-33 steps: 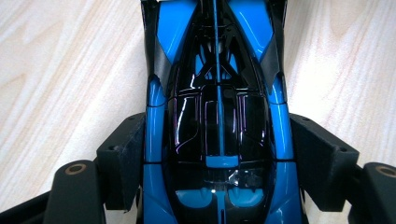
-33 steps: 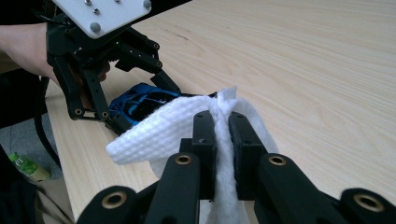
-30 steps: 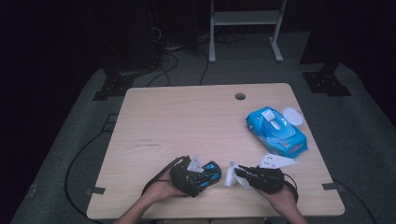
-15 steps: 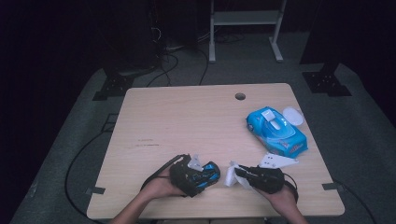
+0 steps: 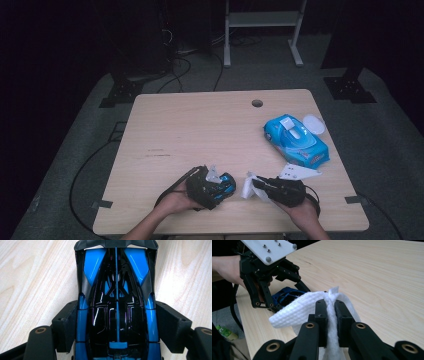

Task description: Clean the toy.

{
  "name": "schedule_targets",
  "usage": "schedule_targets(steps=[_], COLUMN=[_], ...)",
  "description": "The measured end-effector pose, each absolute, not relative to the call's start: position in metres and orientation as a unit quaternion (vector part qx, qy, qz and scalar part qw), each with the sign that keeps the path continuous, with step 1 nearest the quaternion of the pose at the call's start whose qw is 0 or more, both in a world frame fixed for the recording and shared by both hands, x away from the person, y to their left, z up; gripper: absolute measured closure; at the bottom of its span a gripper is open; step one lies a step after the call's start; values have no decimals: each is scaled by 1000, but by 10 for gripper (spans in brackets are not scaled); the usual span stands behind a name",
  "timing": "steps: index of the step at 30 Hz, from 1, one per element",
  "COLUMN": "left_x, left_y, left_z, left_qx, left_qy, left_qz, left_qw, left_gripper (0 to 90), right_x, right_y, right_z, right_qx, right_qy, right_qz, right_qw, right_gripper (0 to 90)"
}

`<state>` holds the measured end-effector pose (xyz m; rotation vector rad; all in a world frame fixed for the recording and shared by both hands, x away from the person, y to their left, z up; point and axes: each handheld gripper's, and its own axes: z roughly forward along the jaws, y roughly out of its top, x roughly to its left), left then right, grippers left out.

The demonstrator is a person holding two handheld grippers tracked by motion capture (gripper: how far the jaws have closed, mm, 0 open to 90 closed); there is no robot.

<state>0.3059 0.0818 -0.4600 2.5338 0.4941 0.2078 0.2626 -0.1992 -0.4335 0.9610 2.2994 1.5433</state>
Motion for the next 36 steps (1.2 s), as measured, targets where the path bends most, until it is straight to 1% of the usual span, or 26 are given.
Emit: schedule_targets(steps=[7, 8, 12, 16, 17, 18, 21, 22, 23, 24, 25, 29, 36], left_x=[309, 310, 313, 317, 318, 318, 319, 319, 319, 318, 317, 313, 315], left_y=[87, 89, 89, 94, 95, 95, 96, 97, 98, 98, 96, 92, 94], left_z=[-454, -451, -447, -449, -449, -449, -459, -462, -461, -460, -459, -459, -456], left_qx=[935, 934, 937, 937, 939, 939, 955, 953, 949, 949, 949, 946, 940], left_qy=[195, 196, 189, 186, 179, 179, 157, 159, 160, 160, 171, 178, 188], left_qz=[80, 75, 76, 55, 53, 53, 47, 47, 48, 52, 54, 73, 75], left_qw=[285, 288, 285, 290, 288, 288, 245, 253, 267, 267, 261, 262, 273], left_gripper=[263, 279, 282, 279, 256, 201, 153, 120, 139, 247, 256, 260, 260], right_x=[263, 263, 263, 262, 263, 263, 263, 263, 263, 263, 263, 263, 263], right_y=[-200, -199, -199, -199, -200, -200, -201, -201, -201, -201, -201, -201, -206], right_z=[-433, -433, -433, -432, -432, -432, -432, -432, -432, -432, -432, -431, -430], right_qx=[328, 328, 330, 328, 329, 330, 331, 331, 331, 331, 331, 333, 339], right_qy=[778, 778, 777, 776, 776, 775, 774, 774, 774, 773, 773, 771, 764], right_qz=[525, 526, 527, 529, 528, 529, 529, 529, 530, 530, 530, 532, 537], right_qw=[105, 105, 104, 105, 105, 105, 105, 105, 106, 107, 107, 108, 111], right_gripper=[815, 815, 815, 815, 814, 814, 814, 814, 814, 814, 814, 814, 814])
